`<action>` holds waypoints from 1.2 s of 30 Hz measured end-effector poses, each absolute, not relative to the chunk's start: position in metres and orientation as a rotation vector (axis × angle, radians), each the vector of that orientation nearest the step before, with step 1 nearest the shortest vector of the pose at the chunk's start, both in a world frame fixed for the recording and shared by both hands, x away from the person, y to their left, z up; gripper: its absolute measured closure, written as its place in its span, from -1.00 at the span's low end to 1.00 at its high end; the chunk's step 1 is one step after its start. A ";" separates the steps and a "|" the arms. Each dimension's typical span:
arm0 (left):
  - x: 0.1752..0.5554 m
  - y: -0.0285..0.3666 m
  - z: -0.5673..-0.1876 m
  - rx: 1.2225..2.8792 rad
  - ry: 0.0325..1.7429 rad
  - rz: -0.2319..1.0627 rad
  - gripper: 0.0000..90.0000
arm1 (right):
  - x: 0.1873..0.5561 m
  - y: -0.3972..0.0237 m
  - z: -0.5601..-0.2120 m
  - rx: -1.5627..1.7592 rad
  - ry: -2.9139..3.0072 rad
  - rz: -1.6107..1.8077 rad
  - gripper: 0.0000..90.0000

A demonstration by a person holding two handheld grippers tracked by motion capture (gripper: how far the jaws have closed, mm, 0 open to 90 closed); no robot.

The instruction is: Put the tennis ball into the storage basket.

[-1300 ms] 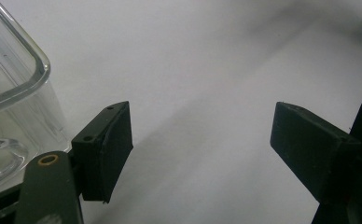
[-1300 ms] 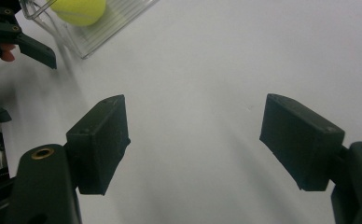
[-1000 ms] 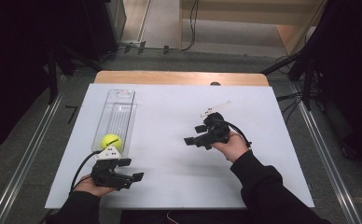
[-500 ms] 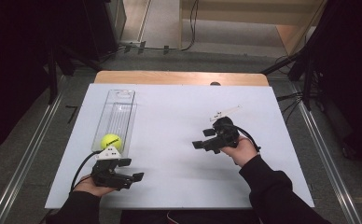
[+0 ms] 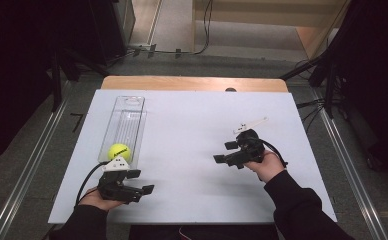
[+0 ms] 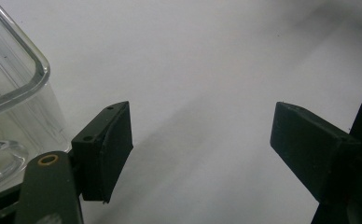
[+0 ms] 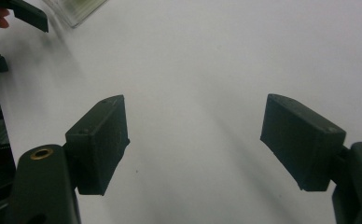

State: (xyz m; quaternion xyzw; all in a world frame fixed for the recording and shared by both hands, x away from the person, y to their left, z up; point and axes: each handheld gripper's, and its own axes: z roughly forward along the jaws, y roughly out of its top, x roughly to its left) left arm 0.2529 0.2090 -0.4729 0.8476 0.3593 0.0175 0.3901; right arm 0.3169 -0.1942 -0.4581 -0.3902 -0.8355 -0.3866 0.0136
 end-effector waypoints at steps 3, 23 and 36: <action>0.253 0.209 -0.473 2.154 0.915 0.044 -0.52 | 0.314 -0.199 -0.459 -1.225 -2.596 -1.205 -0.53; 0.253 0.209 -0.473 2.153 0.919 0.046 -0.52 | 0.295 -0.225 -0.465 -1.270 -2.597 -1.204 -0.54; 0.253 0.209 -0.473 2.154 0.922 0.050 -0.52 | 0.279 -0.238 -0.473 -1.286 -2.589 -1.191 -0.54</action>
